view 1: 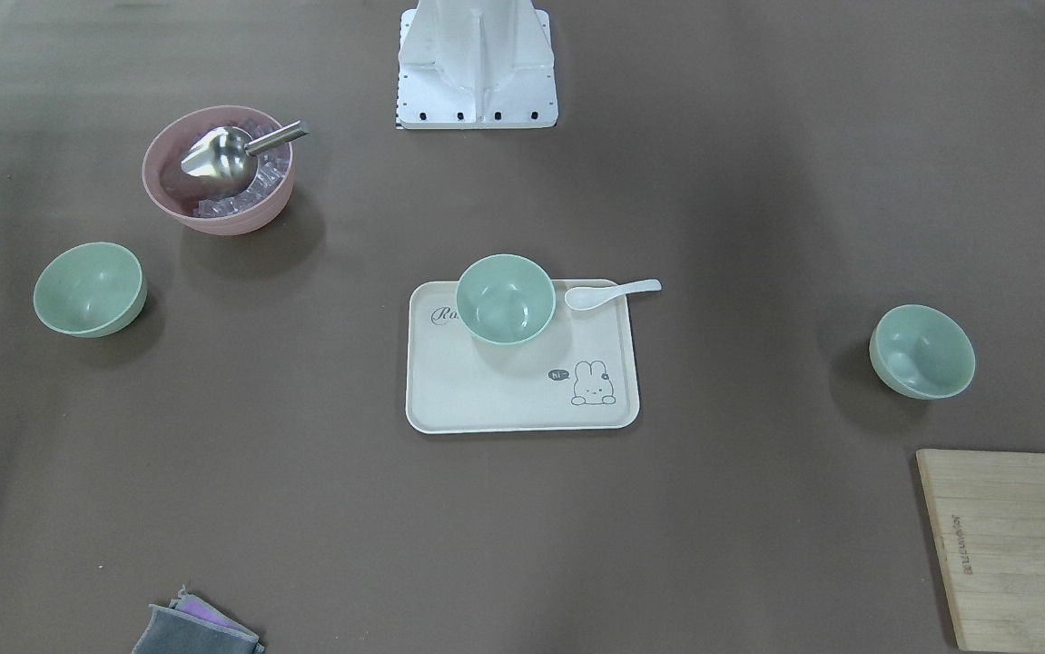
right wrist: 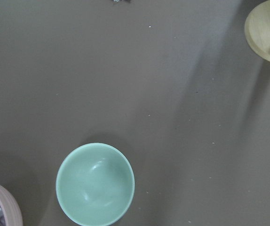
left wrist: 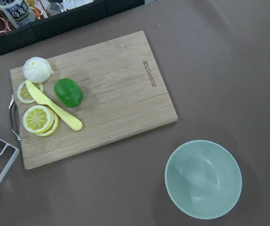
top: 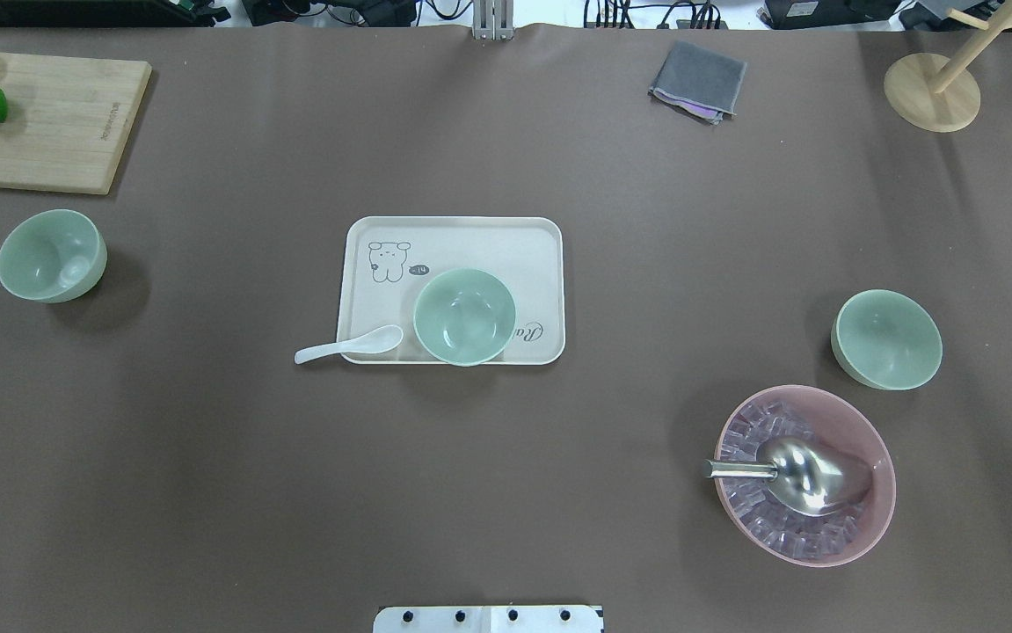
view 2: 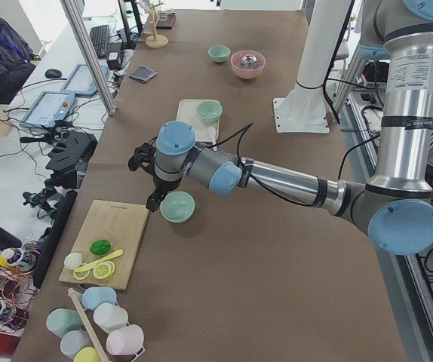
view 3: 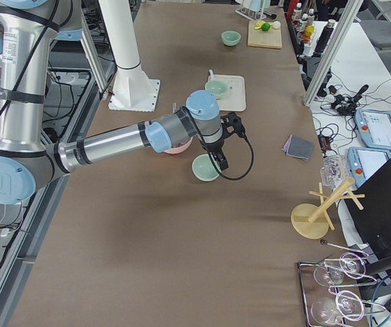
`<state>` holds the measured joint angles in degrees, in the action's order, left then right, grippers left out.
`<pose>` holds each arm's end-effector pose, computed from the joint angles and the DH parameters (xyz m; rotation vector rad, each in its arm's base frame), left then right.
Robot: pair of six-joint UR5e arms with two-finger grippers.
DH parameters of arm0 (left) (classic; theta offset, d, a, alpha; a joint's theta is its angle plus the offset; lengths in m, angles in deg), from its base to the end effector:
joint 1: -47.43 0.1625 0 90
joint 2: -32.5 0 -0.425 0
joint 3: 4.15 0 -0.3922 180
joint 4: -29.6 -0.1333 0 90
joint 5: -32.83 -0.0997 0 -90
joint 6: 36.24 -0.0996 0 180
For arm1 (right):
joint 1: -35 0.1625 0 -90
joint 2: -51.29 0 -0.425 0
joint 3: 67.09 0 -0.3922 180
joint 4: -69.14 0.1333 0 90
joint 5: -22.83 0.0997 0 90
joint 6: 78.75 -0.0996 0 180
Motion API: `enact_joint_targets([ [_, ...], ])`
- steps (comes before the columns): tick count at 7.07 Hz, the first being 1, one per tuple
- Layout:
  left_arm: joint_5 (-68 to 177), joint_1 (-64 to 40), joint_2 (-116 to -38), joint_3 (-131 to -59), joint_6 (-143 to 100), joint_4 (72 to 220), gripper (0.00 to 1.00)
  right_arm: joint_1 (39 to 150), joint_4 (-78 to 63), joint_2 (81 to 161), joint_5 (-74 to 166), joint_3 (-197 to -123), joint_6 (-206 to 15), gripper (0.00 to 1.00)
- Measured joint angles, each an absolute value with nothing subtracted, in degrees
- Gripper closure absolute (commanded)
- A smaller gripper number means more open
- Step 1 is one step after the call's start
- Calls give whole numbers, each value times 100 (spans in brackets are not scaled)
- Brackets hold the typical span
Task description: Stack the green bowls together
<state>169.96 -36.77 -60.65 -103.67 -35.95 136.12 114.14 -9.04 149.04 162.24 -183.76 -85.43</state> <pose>-0.0068 -0.5295 0.5114 0.4377 0.8304 0.2984 -0.0249 -0.4356 0.4612 0.3690 -0.9093 -0.2982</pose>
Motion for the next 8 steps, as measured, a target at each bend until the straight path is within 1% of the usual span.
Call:
enact_joint_targets([
  [2,17006,-3248,-6467,-9817,-3372,13629,2,10584,-799,14525,15691,-18372,-10202,1],
  [4,16983,-2852,-6664,-9259,-2533,14108,3,9761,-775,14324,14852,-18367,-11506,1],
  [5,16971,-2721,-6689,-8956,-2202,14530,7,9519,-777,14334,14426,-18320,-11733,1],
  [6,16917,-2631,-6695,-8727,-2026,14836,15,9423,-770,14358,14205,-18259,-11786,0],
  [7,16769,-2550,-6696,-8591,-1951,14986,30,9385,-763,14379,14113,-18224,-11800,0],
  [8,16628,-2445,-6694,-8515,-1928,15040,42,9370,-758,14388,14082,-18211,-11803,0],
])
